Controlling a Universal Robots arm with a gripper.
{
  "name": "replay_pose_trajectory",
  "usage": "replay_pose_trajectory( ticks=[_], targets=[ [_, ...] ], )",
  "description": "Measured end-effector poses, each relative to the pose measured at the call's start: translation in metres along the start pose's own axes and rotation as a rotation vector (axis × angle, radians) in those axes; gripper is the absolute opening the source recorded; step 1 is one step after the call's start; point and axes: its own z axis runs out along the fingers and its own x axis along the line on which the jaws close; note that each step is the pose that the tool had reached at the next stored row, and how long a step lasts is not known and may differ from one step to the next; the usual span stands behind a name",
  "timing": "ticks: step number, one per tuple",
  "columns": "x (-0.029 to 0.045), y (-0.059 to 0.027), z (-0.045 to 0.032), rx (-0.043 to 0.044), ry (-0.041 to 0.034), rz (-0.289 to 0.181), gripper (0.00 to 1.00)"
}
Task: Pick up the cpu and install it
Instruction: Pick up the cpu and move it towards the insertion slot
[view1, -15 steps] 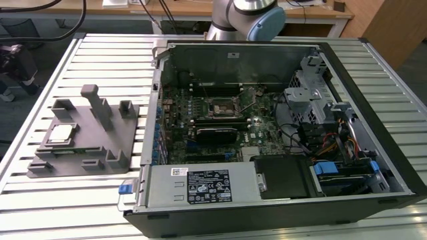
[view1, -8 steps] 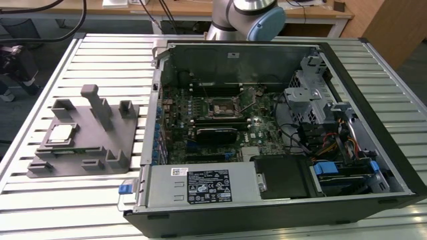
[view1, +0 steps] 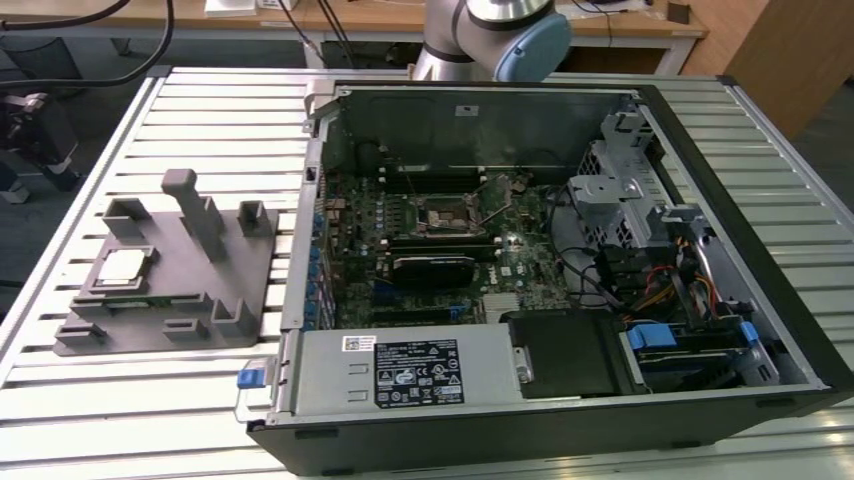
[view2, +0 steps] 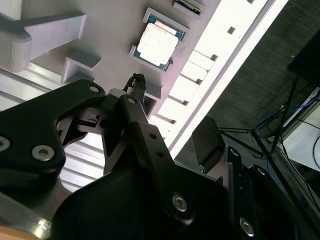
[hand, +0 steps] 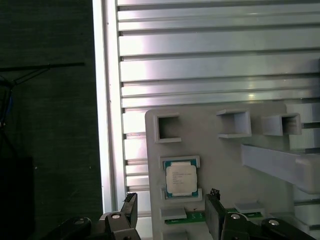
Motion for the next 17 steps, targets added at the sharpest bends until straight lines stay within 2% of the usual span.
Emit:
replay_pose_trajectory(
  ticks=[17],
  targets=[
    [-0.0013, -0.0002, 0.0086, 0.0000, 0.0000, 0.000, 0.64]
  ],
)
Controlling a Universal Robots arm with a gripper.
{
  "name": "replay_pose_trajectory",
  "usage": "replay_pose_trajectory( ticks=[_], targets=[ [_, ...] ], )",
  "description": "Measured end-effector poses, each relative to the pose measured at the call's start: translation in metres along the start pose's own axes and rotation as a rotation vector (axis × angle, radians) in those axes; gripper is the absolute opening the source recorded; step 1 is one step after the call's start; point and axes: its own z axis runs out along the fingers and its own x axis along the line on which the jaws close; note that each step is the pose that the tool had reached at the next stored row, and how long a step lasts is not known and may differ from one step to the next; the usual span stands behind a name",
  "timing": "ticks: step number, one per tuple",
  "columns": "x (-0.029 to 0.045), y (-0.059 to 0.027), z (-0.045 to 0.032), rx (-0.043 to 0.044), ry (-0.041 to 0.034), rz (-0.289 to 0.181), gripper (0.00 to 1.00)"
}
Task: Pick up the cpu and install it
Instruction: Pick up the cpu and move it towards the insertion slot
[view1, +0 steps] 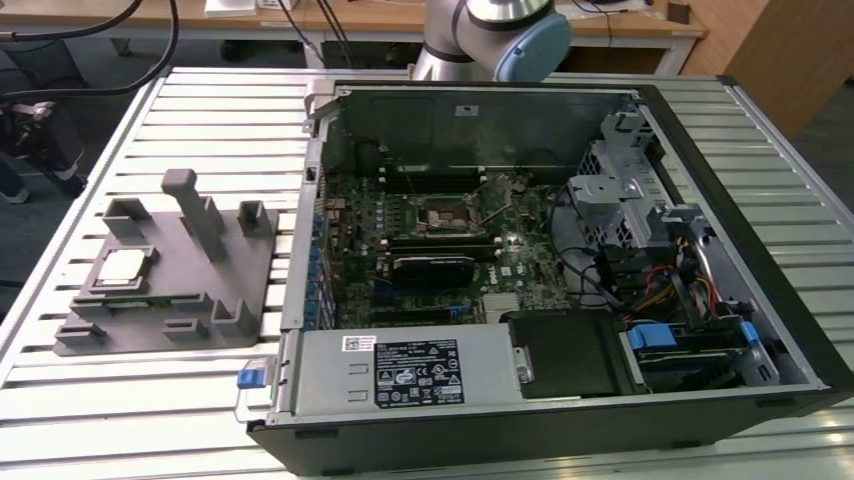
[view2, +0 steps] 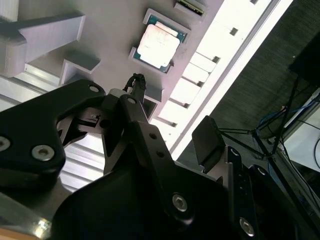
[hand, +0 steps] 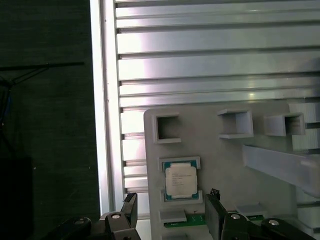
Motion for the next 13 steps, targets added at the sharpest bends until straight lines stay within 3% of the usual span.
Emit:
replay_pose_trajectory(
  ticks=[13],
  targets=[
    [-0.0011, -0.0001, 0.0040, 0.0000, 0.0000, 0.000, 0.64]
  ],
)
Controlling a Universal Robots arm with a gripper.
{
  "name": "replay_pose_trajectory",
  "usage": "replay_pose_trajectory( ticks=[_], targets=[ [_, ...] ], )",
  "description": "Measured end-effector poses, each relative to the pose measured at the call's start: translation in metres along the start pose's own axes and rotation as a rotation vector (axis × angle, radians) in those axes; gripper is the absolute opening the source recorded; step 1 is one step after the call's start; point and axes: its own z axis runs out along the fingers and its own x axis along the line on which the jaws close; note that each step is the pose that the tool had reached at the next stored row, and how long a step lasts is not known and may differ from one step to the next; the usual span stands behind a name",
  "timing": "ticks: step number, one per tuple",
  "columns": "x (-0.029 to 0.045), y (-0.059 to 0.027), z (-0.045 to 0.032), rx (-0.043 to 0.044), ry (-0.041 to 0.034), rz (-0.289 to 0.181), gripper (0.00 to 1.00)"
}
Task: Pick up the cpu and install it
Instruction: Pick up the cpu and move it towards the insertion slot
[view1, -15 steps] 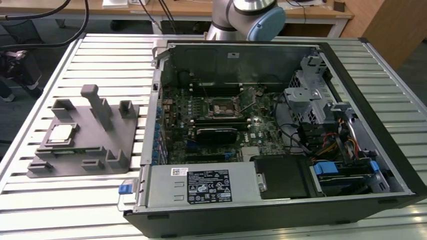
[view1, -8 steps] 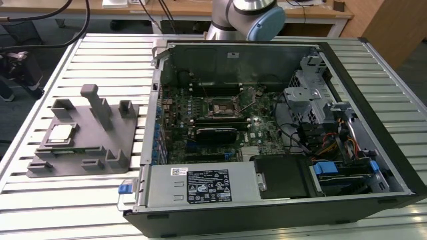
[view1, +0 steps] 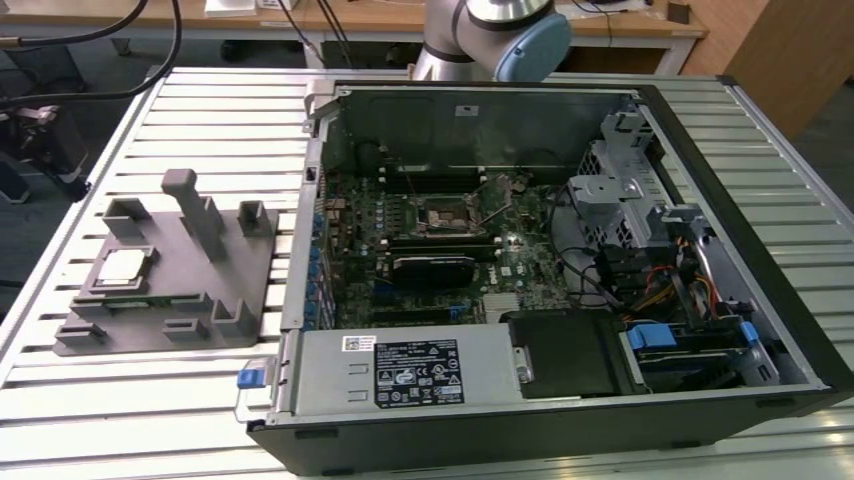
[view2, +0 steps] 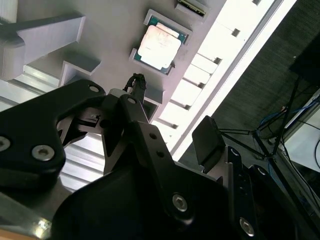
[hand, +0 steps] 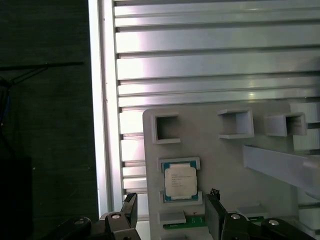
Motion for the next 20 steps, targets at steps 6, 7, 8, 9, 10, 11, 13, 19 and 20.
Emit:
replay_pose_trajectory(
  ticks=[6, 7, 8, 9, 10, 11, 13, 19, 20],
  targets=[
    [-0.0001, 0.0000, 0.0015, 0.0000, 0.0000, 0.000, 0.64],
    [-0.0001, -0.0001, 0.0018, 0.0000, 0.0001, 0.000, 0.64],
    [-0.0001, 0.0000, 0.0020, 0.0000, 0.0000, 0.000, 0.64],
    [-0.0001, -0.0001, 0.0022, 0.0000, 0.0000, 0.000, 0.64],
    [-0.0001, -0.0001, 0.0025, 0.0000, 0.0001, 0.000, 0.64],
    [-0.0001, -0.0001, 0.0027, 0.0000, 0.0000, 0.000, 0.64],
    [-0.0001, -0.0001, 0.0032, 0.0000, 0.0000, 0.000, 0.64],
    [-0.0001, -0.0001, 0.0046, 0.0000, 0.0000, 0.000, 0.64],
    [-0.0001, -0.0002, 0.0048, 0.0000, 0.0000, 0.000, 0.64]
  ],
)
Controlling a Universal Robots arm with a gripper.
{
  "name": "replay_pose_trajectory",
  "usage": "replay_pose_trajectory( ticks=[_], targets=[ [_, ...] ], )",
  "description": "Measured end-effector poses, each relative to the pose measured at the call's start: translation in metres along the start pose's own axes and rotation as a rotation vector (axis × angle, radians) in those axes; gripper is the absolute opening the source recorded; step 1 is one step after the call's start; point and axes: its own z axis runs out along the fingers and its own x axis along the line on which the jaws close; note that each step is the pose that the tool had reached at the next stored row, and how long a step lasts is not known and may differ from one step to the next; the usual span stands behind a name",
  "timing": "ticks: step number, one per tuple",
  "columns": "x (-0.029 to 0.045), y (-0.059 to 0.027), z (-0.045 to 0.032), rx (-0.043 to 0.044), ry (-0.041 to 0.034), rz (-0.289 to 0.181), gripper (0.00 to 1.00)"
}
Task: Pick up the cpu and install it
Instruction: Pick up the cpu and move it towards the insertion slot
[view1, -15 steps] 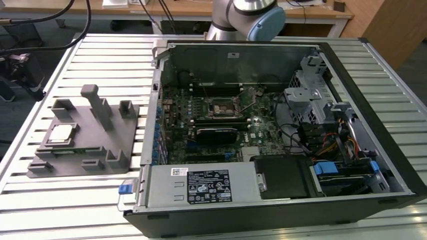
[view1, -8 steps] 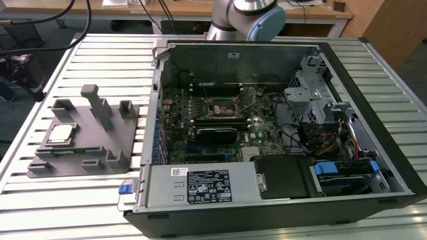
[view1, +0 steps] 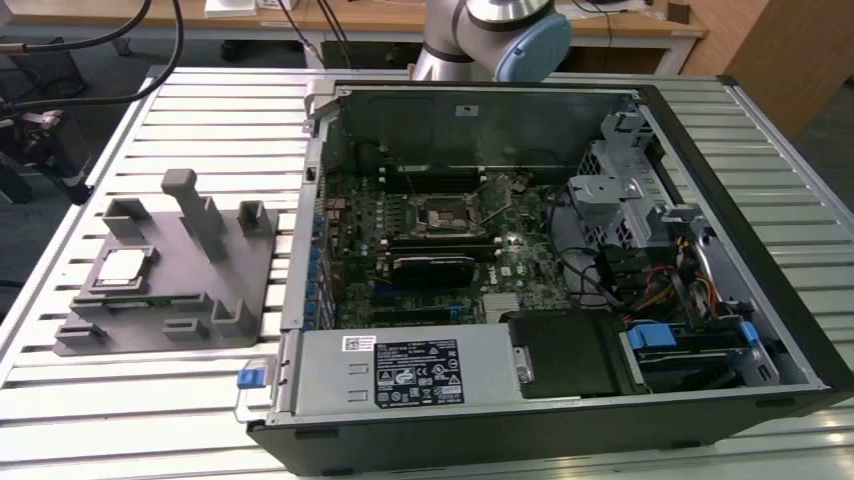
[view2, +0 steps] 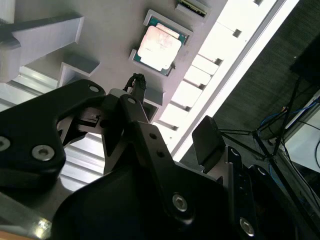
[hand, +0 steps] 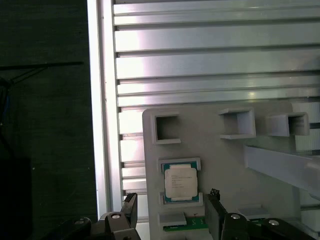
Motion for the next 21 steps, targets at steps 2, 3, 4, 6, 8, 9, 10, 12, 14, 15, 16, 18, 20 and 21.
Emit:
replay_pose_trajectory(
  ticks=[2, 3, 4, 6, 8, 9, 10, 12, 14, 15, 16, 18, 20, 21],
  targets=[
    [0.0000, 0.0000, 0.0004, 0.0000, 0.0000, 0.000, 0.64],
    [0.0000, 0.0000, 0.0008, -0.0001, -0.0001, 0.000, 0.64],
    [0.0000, 0.0000, 0.0011, -0.0001, -0.0001, 0.000, 0.64],
    [0.0000, 0.0000, 0.0017, 0.0000, 0.0000, 0.000, 0.64],
    [0.0000, -0.0001, 0.0022, 0.0000, 0.0000, 0.000, 0.64],
    [0.0000, -0.0001, 0.0025, 0.0000, 0.0000, 0.000, 0.64],
    [0.0000, -0.0001, 0.0029, -0.0001, -0.0001, 0.000, 0.64],
    [0.0000, -0.0001, 0.0038, -0.0001, -0.0002, 0.000, 0.64],
    [-0.0001, -0.0002, 0.0058, 0.0000, 0.0000, 0.000, 0.64],
    [-0.0002, -0.0002, 0.0072, 0.0000, 0.0000, 0.000, 0.64],
    [-0.0002, -0.0003, 0.0088, -0.0001, -0.0001, 0.000, 0.64],
    [-0.0004, -0.0004, 0.0124, 0.0000, -0.0001, 0.000, 0.64],
    [-0.0012, -0.0005, 0.0162, 0.0007, 0.0000, -0.001, 0.64],
    [-0.0017, -0.0005, 0.0180, 0.0011, 0.0003, -0.007, 0.64]
  ],
)
